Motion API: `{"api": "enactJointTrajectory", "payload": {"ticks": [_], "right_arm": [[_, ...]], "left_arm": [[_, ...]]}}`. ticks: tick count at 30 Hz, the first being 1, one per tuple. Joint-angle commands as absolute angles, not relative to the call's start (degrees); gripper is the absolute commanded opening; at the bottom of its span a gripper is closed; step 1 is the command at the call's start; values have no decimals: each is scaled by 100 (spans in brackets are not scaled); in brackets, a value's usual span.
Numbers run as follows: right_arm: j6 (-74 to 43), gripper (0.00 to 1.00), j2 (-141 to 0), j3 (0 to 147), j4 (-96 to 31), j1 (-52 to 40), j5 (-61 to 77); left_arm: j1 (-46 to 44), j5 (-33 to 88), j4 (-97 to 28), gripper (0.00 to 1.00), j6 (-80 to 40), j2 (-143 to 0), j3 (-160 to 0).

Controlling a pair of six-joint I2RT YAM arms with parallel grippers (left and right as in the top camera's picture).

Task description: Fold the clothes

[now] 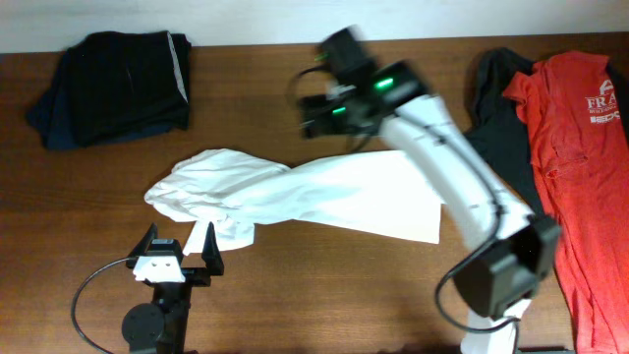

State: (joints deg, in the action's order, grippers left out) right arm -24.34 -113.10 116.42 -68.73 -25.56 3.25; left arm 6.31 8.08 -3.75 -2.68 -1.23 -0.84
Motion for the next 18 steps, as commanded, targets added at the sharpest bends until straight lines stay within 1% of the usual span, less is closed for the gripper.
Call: {"api": "enactJointTrajectory", "payload": {"ticks": [1, 3, 6, 7, 9, 10, 15, 17, 18], "right_arm": [[-2401, 99, -11115, 11708, -7669, -1656, 213], [-2401, 99, -11139, 11609, -8071, -1146, 220], [-2405, 98, -11139, 11515, -8549, -703, 259], [-2458, 90, -11135, 11518, -8750, -591, 279], [-2670, 82, -11037, 11518, -9098, -423, 279], [-2707, 81, -10978, 11518, -9216, -401, 270], [-2873, 81, -10639, 11375, -9734, -591, -110], [-3771, 81, -10322, 10997, -9734, -777, -873], [-4202, 84, -10090, 10700, -9727, -871, -1256]], "left_arm": [[639, 808, -379, 99, -305, -78, -47], [639, 808, -379, 99, -303, -78, -49], [639, 808, -379, 99, -303, -78, -47], [639, 808, -379, 99, -303, -78, -49], [639, 808, -379, 99, -303, -78, -49], [639, 808, -379, 99, -303, -78, -49], [639, 805, -379, 99, -303, -78, -49], [639, 808, -379, 99, -303, -78, -49], [639, 808, -377, 99, -303, -78, -49]]}}
